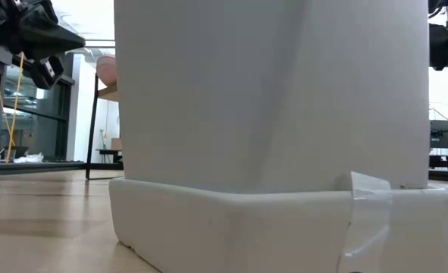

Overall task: Pick and place slides into the shelf
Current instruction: Return to Home Position

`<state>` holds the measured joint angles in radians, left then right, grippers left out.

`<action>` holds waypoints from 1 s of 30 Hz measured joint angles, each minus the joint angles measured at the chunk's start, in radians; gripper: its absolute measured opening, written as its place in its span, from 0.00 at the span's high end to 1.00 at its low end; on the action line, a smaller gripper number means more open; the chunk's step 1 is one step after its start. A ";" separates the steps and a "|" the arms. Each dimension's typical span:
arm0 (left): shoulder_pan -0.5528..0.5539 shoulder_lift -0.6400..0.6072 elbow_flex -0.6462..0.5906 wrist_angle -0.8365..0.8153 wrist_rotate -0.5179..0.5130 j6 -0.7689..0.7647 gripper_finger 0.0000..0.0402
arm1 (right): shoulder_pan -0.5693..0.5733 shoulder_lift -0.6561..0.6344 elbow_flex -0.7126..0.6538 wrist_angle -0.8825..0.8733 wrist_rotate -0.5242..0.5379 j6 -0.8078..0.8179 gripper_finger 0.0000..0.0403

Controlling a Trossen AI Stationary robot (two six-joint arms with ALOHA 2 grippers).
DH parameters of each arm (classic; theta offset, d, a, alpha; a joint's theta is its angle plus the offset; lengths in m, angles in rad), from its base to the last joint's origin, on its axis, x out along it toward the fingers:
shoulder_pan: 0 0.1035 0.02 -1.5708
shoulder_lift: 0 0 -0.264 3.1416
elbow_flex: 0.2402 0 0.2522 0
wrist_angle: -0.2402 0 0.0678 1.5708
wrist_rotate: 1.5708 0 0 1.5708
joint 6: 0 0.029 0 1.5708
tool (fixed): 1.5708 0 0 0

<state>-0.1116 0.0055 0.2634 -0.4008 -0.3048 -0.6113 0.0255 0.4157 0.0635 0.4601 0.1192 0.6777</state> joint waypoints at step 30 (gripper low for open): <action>0.000 0.001 -0.033 -0.012 -0.044 -0.058 1.00 | 0.029 0.000 -0.054 -0.087 -0.054 -0.050 1.00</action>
<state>-0.1116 0.0063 0.2302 -0.4127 -0.3486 -0.6698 0.0547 0.4157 0.0097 0.3733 0.0654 0.6277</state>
